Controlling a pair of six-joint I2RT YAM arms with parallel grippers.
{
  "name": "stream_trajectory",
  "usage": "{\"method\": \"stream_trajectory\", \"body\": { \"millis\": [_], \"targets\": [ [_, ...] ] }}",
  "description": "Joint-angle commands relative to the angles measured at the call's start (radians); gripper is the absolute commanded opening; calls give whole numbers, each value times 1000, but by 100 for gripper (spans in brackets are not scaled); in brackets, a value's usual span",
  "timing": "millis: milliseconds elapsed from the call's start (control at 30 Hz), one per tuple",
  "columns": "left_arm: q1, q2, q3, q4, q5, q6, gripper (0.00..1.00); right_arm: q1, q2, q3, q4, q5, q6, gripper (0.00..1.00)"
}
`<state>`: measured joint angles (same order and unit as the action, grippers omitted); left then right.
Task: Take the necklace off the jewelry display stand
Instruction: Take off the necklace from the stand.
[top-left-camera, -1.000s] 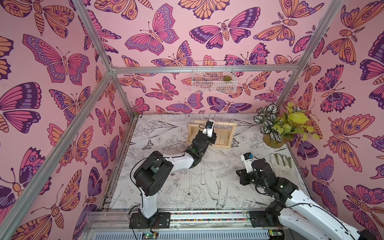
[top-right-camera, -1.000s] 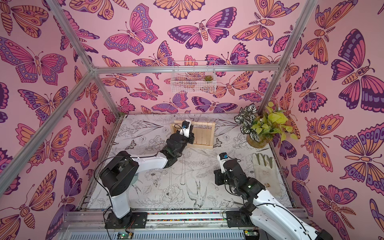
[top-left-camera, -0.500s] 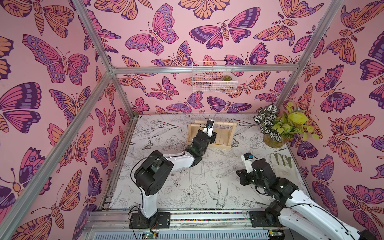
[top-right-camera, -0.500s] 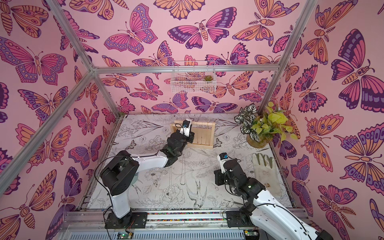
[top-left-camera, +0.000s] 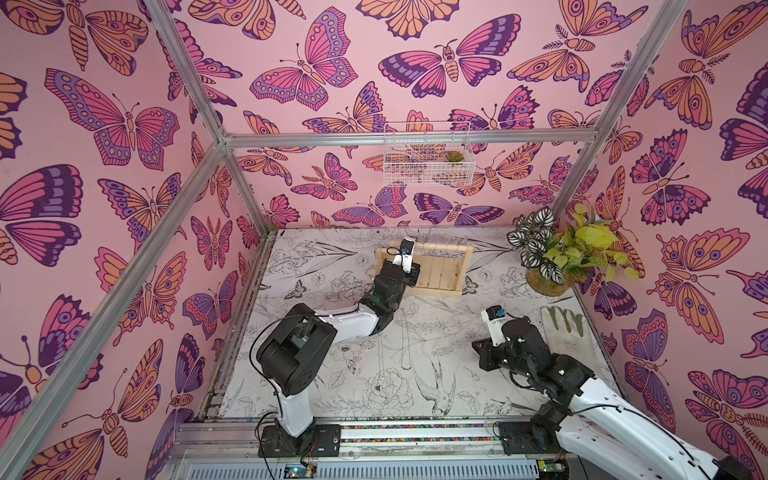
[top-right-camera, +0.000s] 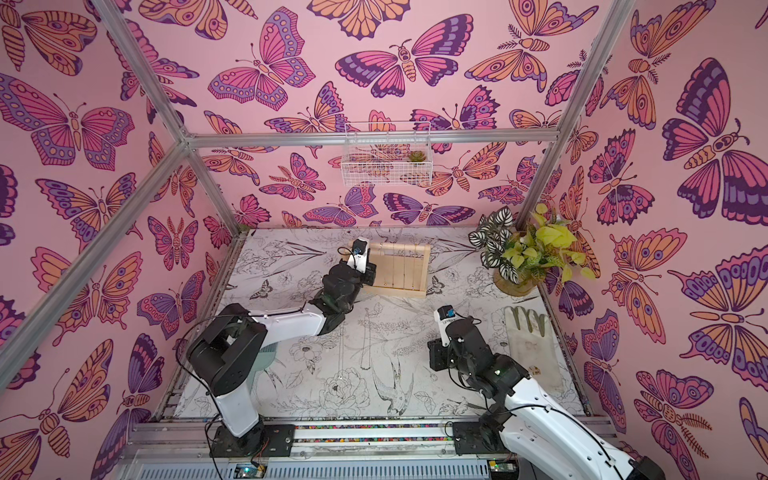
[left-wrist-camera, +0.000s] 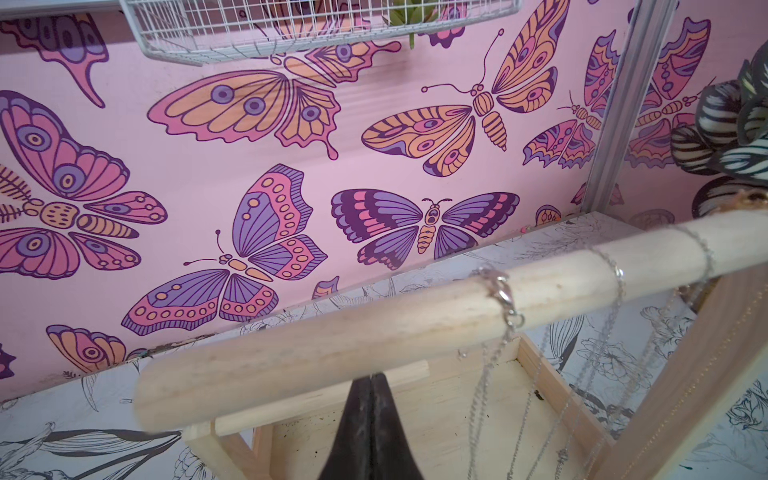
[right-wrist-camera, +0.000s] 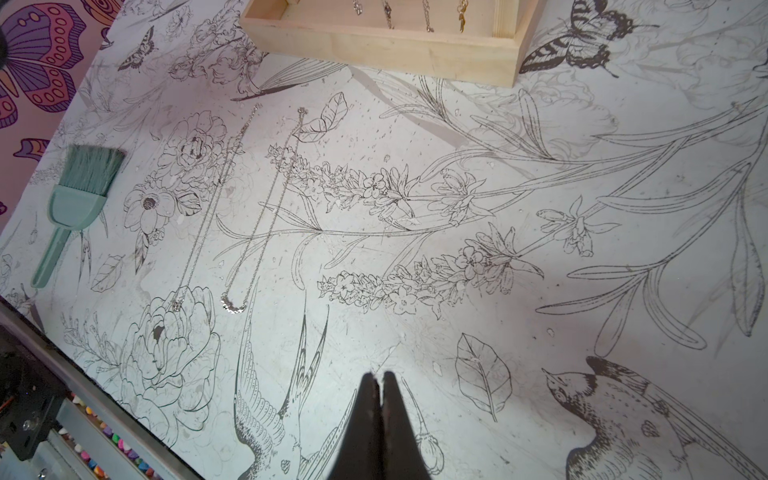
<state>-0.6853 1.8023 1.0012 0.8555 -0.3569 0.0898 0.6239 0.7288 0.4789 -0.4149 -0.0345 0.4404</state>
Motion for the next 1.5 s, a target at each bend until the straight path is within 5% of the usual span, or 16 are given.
{"method": "stream_trajectory", "body": {
  "millis": [0, 167, 267, 733, 900, 1100, 1467],
  "targets": [
    [11, -36, -21, -11, 12, 4, 0, -4, 4, 17, 14, 0, -12, 0],
    [31, -61, -21, -75, 187, -56, 42, -3, 10, 18, 20, -1, -11, 0],
    [42, -64, -30, -88, 294, -65, 47, -3, 5, 18, 22, -3, -12, 0],
    [79, -67, -28, -109, 446, -164, 32, -3, -33, -7, 3, 8, -13, 0],
    [78, -34, -35, -23, 415, -210, 36, -3, -38, -11, 4, 8, -9, 0],
    [77, -2, 15, -59, 516, -232, 36, -4, -47, -12, -5, 13, -11, 0],
    [61, 21, 40, -61, 406, -222, 32, -3, -55, -25, 0, 14, -11, 0]
  ]
}}
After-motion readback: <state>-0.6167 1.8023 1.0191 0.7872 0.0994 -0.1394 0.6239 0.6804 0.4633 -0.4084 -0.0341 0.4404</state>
